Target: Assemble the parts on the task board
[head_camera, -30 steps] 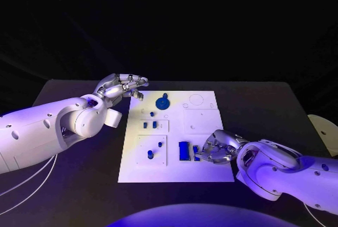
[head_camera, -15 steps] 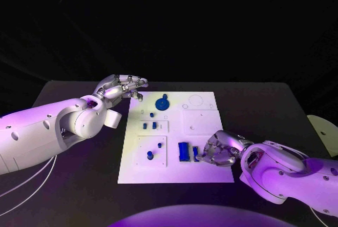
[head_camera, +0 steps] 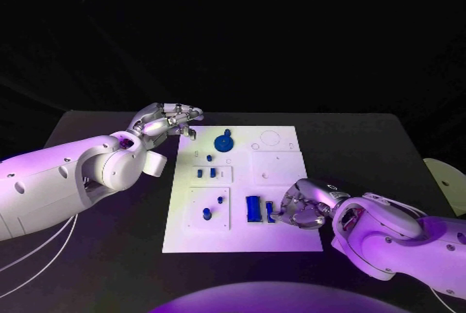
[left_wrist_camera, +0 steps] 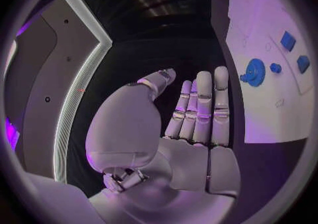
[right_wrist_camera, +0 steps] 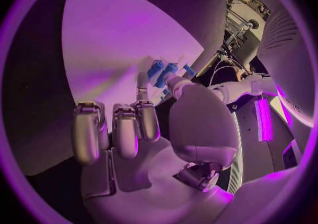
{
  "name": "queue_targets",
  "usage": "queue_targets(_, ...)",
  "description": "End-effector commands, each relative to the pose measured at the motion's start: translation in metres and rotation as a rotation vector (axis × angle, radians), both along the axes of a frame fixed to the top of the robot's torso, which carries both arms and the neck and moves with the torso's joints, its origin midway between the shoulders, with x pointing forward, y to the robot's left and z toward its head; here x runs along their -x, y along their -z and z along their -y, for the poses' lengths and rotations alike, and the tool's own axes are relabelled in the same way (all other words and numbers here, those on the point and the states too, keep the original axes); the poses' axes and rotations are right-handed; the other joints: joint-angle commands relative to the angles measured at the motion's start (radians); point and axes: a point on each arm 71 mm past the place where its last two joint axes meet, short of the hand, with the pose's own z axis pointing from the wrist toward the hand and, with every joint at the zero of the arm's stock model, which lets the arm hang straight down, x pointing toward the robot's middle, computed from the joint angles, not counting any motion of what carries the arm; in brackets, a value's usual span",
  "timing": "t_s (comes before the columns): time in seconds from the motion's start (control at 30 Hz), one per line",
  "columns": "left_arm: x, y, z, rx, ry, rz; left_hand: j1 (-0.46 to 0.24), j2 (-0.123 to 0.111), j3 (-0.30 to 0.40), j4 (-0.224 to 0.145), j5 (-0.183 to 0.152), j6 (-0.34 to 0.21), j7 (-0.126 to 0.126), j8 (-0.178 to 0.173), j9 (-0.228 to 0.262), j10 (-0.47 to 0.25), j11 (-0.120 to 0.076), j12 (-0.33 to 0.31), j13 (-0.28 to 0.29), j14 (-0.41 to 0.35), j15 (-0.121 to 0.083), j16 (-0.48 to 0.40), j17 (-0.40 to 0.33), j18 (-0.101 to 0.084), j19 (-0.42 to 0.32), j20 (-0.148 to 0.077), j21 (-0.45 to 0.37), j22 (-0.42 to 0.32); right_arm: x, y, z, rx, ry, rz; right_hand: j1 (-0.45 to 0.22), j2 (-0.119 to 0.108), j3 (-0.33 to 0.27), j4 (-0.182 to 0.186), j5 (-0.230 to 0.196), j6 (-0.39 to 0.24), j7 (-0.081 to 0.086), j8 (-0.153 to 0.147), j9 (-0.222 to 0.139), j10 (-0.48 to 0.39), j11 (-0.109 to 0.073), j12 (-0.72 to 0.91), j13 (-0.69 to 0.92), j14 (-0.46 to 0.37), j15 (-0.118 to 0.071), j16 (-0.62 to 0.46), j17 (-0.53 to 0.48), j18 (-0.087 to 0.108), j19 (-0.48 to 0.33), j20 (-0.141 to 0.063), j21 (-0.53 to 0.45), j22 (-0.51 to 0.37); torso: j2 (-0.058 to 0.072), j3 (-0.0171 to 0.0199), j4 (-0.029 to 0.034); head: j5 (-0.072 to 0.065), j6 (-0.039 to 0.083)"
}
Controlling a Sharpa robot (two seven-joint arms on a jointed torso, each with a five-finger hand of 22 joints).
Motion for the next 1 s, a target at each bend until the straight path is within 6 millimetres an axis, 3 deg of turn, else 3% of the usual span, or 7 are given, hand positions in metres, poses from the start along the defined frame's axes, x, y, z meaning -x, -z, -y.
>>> queue_targets(0.03, 0.0002, -0.0004, 0.0013, 0.008, 0.004, 0.000, -0.009, 0.005, 0.000, 0.003, 0.007, 0.004, 0.003, 0.006, -0.001, -0.009, -0.001, 0.004, -0.002, -0.007, -0.003, 0.006, -0.001, 0.011, -0.006, 0.004, -0.004, -0.002, 0.0000, 0.0016, -0.0007, 0.024, -0.027, 0.001, 0.010, 0.003, -0.003, 0.001, -0.002, 0.005, -0.004, -0.006, -0.001, 0.054, 0.000, 0.002, 0.162, 0.104, -0.003, 0.005, 0.253, -0.014, 0.064, -0.003, 0.003, 0.233, -0.001, -0.0001, 0.0005, 0.000, -0.001)
queue_targets(1.0, -0.0001, 0.0000, 0.0003, 0.006, 0.002, -0.002, -0.007, 0.007, 0.001, 0.004, 0.006, 0.003, 0.003, 0.007, -0.002, -0.012, -0.001, 0.006, -0.002, -0.007, -0.003, 0.007, -0.002, 0.011, -0.006, 0.004, -0.005, -0.003, -0.0002, 0.0048, -0.0036, 0.041, -0.045, -0.025, 0.031, -0.005, -0.005, -0.002, -0.002, 0.005, -0.003, -0.008, -0.002, 0.054, 0.000, 0.003, 0.163, 0.104, -0.003, 0.005, 0.252, -0.014, 0.064, -0.003, 0.004, 0.233, 0.001, 0.0007, -0.0001, 0.003, -0.005)
